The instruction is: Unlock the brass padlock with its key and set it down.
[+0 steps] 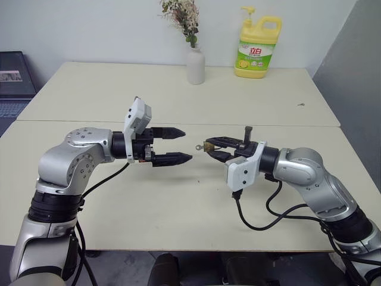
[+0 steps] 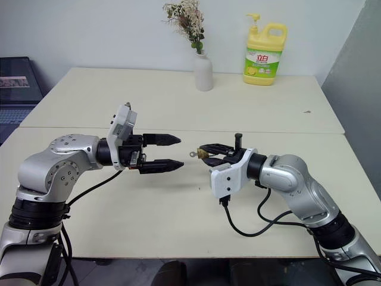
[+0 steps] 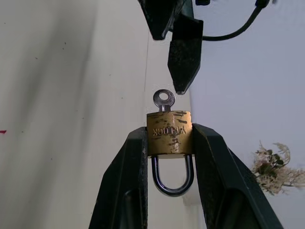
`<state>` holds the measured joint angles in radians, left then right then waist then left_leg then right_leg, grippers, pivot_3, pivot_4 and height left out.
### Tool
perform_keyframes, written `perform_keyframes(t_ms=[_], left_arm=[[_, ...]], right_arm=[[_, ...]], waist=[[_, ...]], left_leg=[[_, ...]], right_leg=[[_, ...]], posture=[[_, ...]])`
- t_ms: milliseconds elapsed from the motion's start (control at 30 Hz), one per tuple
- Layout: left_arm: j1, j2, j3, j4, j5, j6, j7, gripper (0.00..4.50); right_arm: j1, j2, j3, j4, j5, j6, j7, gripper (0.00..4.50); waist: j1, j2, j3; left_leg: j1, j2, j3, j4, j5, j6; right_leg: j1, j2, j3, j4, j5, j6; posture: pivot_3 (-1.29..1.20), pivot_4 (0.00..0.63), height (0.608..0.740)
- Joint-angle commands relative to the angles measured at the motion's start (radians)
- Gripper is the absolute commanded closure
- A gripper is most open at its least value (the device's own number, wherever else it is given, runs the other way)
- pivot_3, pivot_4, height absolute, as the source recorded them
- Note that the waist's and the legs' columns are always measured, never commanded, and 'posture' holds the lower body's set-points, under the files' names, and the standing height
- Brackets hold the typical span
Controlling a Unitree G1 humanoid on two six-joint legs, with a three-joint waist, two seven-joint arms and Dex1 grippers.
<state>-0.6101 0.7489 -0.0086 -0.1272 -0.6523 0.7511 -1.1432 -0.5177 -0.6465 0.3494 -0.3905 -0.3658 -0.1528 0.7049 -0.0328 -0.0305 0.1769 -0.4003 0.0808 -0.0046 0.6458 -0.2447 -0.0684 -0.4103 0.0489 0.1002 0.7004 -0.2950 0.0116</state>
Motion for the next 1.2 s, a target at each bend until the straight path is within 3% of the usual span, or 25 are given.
perform_keyframes(t_ms=[33,633,1100,1200], left_arm=[[-0.038,0.002,0.014,-0.052,-0.023,0.02,0.009,0.0],[-0.068,-0.039,0.011,-0.027,-0.024,0.033,0.025,0.0],[-0.084,-0.078,-0.023,0.027,0.009,-0.002,0.011,4.27],[-0.089,-0.085,-0.025,0.039,0.014,-0.011,0.008,4.5]], right_arm=[[-0.011,0.01,-0.043,-0.015,-0.036,-0.043,-0.048,3.57],[-0.006,0.05,-0.06,-0.017,-0.028,-0.004,-0.035,3.57],[-0.034,0.075,-0.052,-0.025,-0.02,-0.01,-0.016,3.57],[-0.033,0.076,-0.05,-0.029,-0.019,-0.012,-0.009,3.57]], waist=[[0.0,0.0,0.0],[0.0,0.0,0.0],[0.001,0.0,0.0],[0.001,0.0,0.0]], left_leg=[[0.0,0.0,0.0,0.0,0.0,0.0],[0.0,0.0,0.0,0.0,0.0,0.0],[0.0,0.0,0.0,0.0,0.0,0.0],[0.0,0.0,0.0,0.0,0.0,0.0]], right_leg=[[0.0,0.0,0.0,0.0,0.0,0.0],[0.0,0.0,0.0,0.0,0.0,0.0],[0.0,0.0,0.0,0.0,0.0,0.0],[0.0,0.0,0.0,0.0,0.0,0.0]], posture=[[0.0,0.15,0.74],[0.0,0.15,0.74],[0.0,0.15,0.74],[0.0,0.15,0.74]])
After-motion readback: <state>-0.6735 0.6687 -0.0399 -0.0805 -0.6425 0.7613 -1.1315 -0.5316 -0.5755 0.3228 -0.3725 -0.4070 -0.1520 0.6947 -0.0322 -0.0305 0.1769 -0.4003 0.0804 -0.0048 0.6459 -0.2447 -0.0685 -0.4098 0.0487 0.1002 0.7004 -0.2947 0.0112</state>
